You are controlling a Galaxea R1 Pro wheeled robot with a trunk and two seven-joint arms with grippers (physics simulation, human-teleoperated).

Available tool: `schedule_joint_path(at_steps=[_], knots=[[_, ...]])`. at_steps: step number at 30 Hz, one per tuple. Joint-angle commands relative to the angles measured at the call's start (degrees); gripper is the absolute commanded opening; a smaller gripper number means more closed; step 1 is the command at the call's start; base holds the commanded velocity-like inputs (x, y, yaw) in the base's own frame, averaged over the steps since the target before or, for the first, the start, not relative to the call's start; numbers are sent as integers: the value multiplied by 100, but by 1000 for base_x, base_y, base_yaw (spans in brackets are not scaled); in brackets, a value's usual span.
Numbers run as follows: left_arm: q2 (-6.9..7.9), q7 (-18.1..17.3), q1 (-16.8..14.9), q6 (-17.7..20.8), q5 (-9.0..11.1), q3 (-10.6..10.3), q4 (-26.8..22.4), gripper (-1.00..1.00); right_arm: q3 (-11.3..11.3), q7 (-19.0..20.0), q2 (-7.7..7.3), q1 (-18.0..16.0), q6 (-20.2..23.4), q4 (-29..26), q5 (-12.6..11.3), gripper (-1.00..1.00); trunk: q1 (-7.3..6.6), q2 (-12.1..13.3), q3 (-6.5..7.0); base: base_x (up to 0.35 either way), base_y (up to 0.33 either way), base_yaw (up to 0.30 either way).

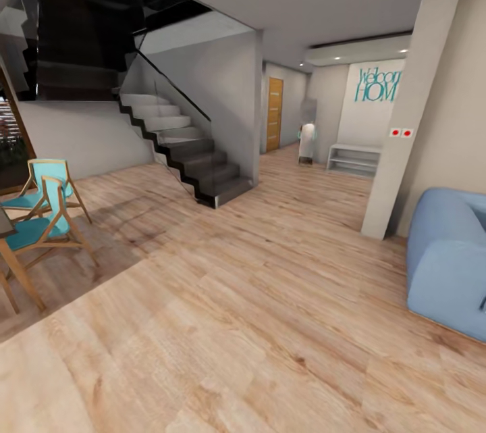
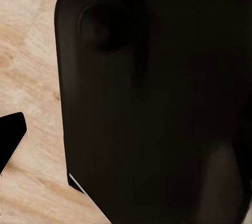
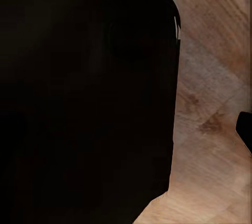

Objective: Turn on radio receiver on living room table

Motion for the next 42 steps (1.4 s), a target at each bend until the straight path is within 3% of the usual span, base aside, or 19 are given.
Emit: schedule_joint_path(at_steps=[1, 15, 42], knots=[[0, 0, 0, 0, 1, -1, 0, 100, 0, 0, 0, 0, 0, 0, 0, 100, 0, 0, 0, 324, 0, 0], [-9, 0, 0, -51, -6, 16, 0, 100, -8, -1, 0, 0, -159, 0, -7, 100, 0, 0, 0, 264, 0, -23], [-15, 0, 0, -62, -15, 27, 0, 100, -20, 7, 0, 0, -264, 0, -7, 100, 0, 0, 0, 4, 0, -278]])
